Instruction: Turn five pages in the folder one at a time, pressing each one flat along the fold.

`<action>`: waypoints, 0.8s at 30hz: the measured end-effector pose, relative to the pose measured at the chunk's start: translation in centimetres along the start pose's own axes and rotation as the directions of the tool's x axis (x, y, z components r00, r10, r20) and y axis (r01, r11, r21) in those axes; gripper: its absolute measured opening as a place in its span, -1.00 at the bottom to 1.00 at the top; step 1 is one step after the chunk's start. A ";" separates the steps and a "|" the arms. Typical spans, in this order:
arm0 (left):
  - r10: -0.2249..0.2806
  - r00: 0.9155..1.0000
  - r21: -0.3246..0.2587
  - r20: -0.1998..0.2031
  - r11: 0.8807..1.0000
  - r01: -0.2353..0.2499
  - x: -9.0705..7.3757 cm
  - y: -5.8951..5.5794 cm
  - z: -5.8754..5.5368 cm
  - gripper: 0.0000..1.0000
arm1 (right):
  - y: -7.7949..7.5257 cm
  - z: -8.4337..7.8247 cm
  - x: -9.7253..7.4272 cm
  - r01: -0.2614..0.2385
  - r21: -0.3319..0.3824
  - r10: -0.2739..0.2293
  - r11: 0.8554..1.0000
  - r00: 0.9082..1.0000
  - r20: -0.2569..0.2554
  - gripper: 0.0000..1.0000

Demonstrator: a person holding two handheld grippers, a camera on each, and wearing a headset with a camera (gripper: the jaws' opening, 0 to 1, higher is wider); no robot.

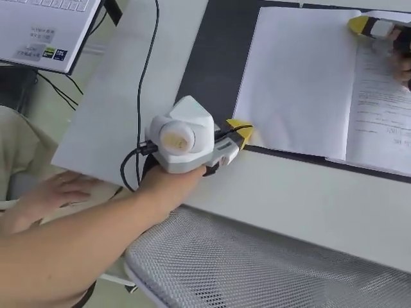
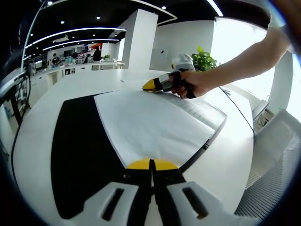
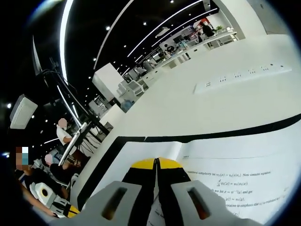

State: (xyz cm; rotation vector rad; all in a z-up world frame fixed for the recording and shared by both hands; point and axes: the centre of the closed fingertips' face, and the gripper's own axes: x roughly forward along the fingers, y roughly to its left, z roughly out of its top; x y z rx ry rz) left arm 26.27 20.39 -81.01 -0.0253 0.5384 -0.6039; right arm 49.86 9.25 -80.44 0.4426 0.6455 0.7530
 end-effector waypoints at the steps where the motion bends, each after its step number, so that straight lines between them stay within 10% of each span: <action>1: -0.001 1.000 -0.001 0.000 1.000 0.001 0.0 0.0 0.0 -1.00 | -0.2 0.1 0.2 0.000 0.002 0.000 1.000 1.000 -0.001 -1.00; 24: -0.002 1.000 -0.003 0.005 1.000 0.002 0.1 0.1 -0.1 -1.00 | -1.3 1.0 1.6 0.005 -0.076 -0.008 0.997 0.999 -0.036 -1.00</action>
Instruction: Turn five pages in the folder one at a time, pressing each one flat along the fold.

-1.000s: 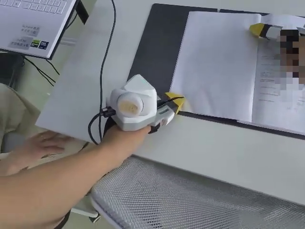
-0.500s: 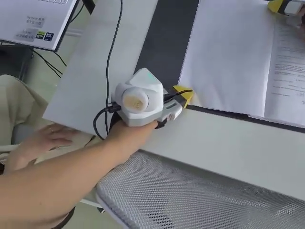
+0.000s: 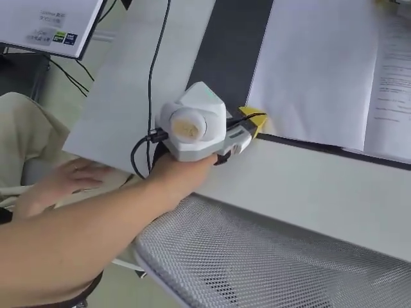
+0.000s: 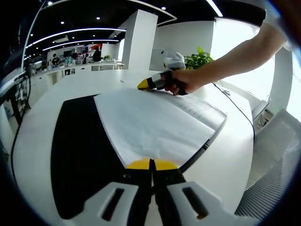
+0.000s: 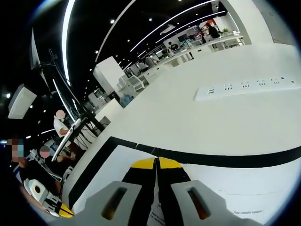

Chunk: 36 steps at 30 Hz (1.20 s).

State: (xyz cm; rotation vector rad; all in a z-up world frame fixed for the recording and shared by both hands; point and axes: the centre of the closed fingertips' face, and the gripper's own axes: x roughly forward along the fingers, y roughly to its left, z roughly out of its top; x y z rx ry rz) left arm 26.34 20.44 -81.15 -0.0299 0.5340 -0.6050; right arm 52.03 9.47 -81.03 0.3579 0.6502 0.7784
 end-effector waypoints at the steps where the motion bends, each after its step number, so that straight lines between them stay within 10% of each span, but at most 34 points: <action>1: 0.000 1.000 0.001 0.000 1.000 0.000 -0.1 -0.1 0.0 -1.00 | 0.2 -0.2 -0.1 -0.006 -0.001 0.006 1.000 1.000 -0.004 -1.00; 19: 0.003 1.000 0.008 0.001 1.000 -0.003 -0.2 -0.2 0.2 -1.00 | 3.6 -4.1 -3.8 -0.082 -0.069 0.080 0.994 0.996 -0.033 -1.00; 36: 0.006 1.000 0.038 -0.005 0.999 -0.005 -0.1 -0.3 0.2 -1.00 | 6.1 -7.4 -7.3 -0.180 0.031 0.181 0.983 0.983 -0.041 -1.00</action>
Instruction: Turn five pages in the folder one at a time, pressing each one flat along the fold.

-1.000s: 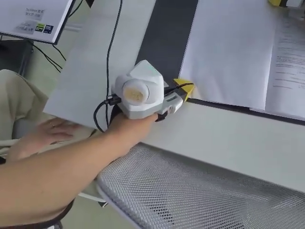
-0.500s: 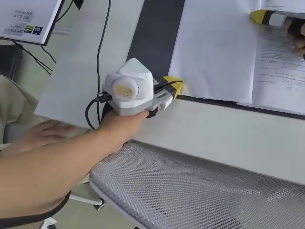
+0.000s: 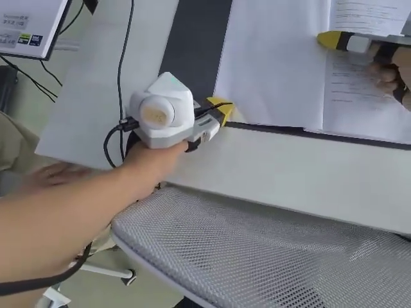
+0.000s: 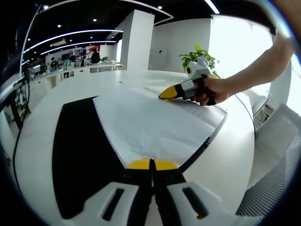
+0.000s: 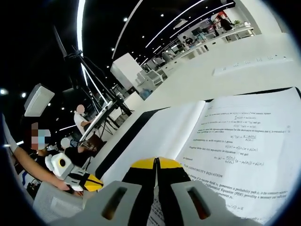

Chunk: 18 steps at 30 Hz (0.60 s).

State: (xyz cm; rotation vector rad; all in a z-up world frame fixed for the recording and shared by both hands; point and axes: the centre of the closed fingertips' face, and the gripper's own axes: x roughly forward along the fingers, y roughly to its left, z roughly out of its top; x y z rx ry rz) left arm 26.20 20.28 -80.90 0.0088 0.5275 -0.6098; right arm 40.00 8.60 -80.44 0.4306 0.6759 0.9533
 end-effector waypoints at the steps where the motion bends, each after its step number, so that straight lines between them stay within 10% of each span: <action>1: 0.000 1.000 0.003 0.000 1.000 0.000 0.0 0.0 0.0 -1.00 | 0.1 -0.1 -0.1 -0.004 0.009 0.004 1.000 1.000 0.001 -1.00; 18: 0.001 1.000 0.012 -0.001 1.000 -0.001 -0.2 -0.2 0.1 -1.00 | 5.3 -5.8 -3.6 -0.116 0.065 0.123 0.991 0.987 -0.108 -1.00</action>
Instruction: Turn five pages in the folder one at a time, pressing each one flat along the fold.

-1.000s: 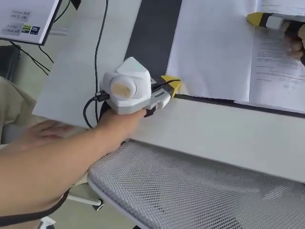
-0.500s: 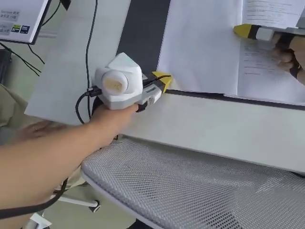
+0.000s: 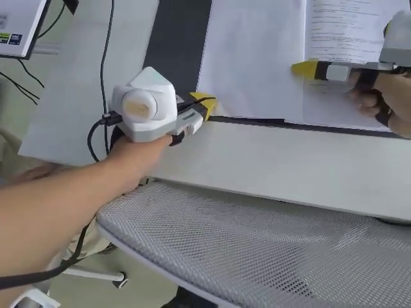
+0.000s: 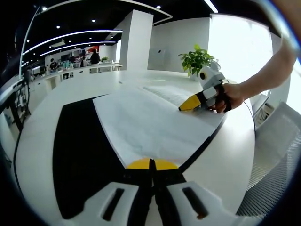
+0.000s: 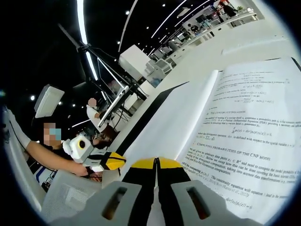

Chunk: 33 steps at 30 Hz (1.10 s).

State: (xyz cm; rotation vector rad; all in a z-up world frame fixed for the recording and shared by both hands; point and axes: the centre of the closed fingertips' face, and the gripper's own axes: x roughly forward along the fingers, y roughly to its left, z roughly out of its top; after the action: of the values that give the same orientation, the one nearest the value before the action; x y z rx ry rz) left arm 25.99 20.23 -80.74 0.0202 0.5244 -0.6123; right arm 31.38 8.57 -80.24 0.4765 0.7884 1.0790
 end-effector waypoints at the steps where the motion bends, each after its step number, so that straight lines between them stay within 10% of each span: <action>1: 0.000 1.000 0.001 0.000 1.000 0.000 0.0 0.0 0.0 -1.00 | 0.1 -0.1 0.0 0.000 -0.001 0.000 1.000 1.000 0.000 -1.00; 27: -0.001 1.000 0.015 -0.003 1.000 0.002 0.1 0.1 -0.1 -1.00 | 6.1 -7.4 -2.4 -0.094 0.071 0.104 0.993 0.983 -0.153 -1.00; 33: -0.002 1.000 0.001 -0.012 1.000 0.002 0.1 0.0 -0.1 -1.00 | 7.7 -6.7 -2.9 -0.102 0.092 0.110 0.991 0.990 -0.086 -1.00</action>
State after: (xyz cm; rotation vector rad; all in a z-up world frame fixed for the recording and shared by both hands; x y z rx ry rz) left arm 26.01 20.26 -80.86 0.0239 0.5357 -0.6148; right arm 20.99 8.98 -78.25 0.5518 0.9013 1.1745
